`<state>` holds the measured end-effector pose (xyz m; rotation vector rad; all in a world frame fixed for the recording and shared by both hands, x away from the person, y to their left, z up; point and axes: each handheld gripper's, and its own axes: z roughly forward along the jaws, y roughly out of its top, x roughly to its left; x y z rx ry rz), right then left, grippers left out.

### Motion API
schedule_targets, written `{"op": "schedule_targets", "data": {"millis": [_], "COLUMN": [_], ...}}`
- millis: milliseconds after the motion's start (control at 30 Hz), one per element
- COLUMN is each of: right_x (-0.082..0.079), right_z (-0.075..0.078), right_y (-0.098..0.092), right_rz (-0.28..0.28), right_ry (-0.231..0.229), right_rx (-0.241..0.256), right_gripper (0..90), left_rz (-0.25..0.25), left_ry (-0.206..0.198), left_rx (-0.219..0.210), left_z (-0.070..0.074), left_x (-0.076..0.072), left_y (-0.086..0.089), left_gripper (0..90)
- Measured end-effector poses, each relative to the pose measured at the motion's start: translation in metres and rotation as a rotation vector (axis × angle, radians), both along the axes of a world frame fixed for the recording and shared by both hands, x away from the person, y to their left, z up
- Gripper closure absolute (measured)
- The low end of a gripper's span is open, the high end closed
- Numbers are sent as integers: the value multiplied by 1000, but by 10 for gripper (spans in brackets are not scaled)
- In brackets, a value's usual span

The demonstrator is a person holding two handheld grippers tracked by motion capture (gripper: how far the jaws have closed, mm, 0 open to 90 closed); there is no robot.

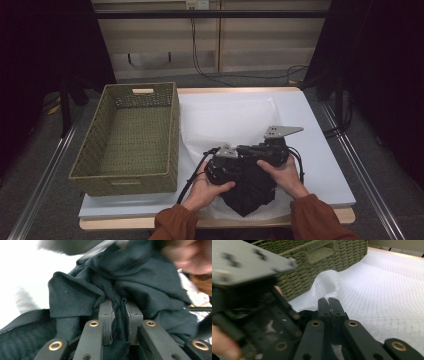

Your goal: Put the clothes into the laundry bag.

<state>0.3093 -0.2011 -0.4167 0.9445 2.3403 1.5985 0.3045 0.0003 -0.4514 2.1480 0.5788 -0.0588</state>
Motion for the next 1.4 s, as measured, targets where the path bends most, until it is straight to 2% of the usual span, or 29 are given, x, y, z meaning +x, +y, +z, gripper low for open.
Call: {"op": "schedule_targets", "data": {"millis": [33,67,133,200,233,400,467,500,533,600,633,700,800,833,867,900,933,1033,1067,1100,1167,1200,1300,1367,1400], "right_x": [-2,-4,-8,-13,-16,-23,-23,-22,-22,-21,-20,-20,-19,-19,-19,-19,-19,-18,-17,-16,-16,-15,-15,-15,-15], "right_z": [2,3,6,5,4,-4,-6,-8,-9,-9,-9,-9,-10,-10,-9,-10,-10,-10,-10,-10,-11,-11,-11,-11,-11], "right_y": [0,-1,-2,-2,-2,-2,-2,-4,-5,-6,-7,-7,-8,-8,-8,-8,-9,-9,-10,-11,-11,-11,-11,-11,-11], "right_rz": [-1,-1,0,3,10,14,16,18,13,11,8,7,4,4,3,4,5,3,4,2,1,-1,0,0,0], "right_ry": [-3,-8,-14,-14,-8,12,16,25,29,28,28,28,29,29,27,27,25,28,27,29,31,34,34,34,33], "right_rx": [0,-6,-14,-33,-34,-48,-55,-53,-49,-44,-45,-47,-44,-44,-45,-44,-46,-45,-47,-45,-47,-46,-47,-47,-47], "right_gripper": [893,894,893,893,894,894,894,894,893,893,893,893,893,893,893,893,893,893,893,893,893,893,893,893,893], "left_rz": [7,19,46,59,66,74,67,49,33,24,25,46,91,106,146,138,142,160,160,164,158,148,149,149,144], "left_ry": [-3,2,28,30,17,2,-6,-32,-37,-77,-77,-79,-100,-104,-121,-95,-81,-59,-59,-27,-19,-21,-16,-2,-6], "left_rx": [33,42,38,34,47,44,53,38,37,33,18,-10,1,11,72,70,91,119,119,117,138,163,182,151,118], "left_z": [-2,-6,-11,-13,-13,-10,-8,-3,0,7,10,14,15,14,9,4,0,-10,-10,-16,-20,-23,-28,-25,-25], "left_x": [2,4,9,10,8,6,4,0,-2,-6,-6,-7,-7,-6,-6,-4,-3,1,1,5,5,5,6,7,6], "left_y": [0,1,4,5,5,6,8,13,16,24,29,38,45,47,49,49,50,51,51,53,51,48,45,50,51], "left_gripper": [783,783,783,783,783,751,673,617,602,575,556,513,361,320,282,215,199,111,96,95,71,57,52,128,215]}}
